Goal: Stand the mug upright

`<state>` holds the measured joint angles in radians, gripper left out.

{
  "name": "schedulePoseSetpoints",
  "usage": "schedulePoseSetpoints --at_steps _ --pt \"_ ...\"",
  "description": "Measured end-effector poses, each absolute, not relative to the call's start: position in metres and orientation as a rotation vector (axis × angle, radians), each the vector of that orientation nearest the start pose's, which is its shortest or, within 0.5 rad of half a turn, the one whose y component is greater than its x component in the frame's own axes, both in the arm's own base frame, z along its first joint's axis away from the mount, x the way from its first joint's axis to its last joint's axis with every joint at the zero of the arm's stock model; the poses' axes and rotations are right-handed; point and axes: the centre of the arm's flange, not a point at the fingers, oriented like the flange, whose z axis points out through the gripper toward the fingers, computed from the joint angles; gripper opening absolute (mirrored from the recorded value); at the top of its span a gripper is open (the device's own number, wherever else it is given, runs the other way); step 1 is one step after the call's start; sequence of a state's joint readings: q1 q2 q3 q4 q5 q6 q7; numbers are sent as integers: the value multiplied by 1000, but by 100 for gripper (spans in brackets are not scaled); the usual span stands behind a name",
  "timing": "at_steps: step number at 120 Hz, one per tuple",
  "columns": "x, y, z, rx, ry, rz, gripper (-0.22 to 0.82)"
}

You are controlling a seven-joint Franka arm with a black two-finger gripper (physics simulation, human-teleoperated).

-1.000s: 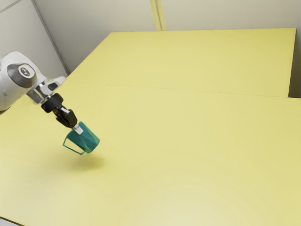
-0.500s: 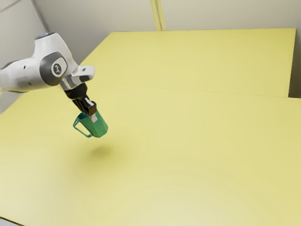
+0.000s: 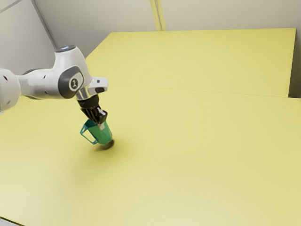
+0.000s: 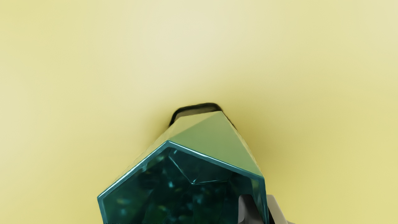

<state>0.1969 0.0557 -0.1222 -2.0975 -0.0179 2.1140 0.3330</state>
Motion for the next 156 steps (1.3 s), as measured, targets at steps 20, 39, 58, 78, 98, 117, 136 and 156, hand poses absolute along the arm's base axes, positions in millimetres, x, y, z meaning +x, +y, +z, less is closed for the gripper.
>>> schedulePoseSetpoints --at_steps 20,39,58,78,98,117,136,156 --pt "553 29 375 -3136 390 86 -18" --pt "556 28 363 -3135 363 107 -13" --pt "557 27 364 -3139 341 96 22" --pt "557 19 399 -3128 345 6 43" --pt "584 16 479 -3143 331 -109 52" --pt "607 21 539 -3161 311 -148 57" --pt "606 20 578 -3170 313 -117 59" --pt "596 20 584 -3181 313 -28 60"
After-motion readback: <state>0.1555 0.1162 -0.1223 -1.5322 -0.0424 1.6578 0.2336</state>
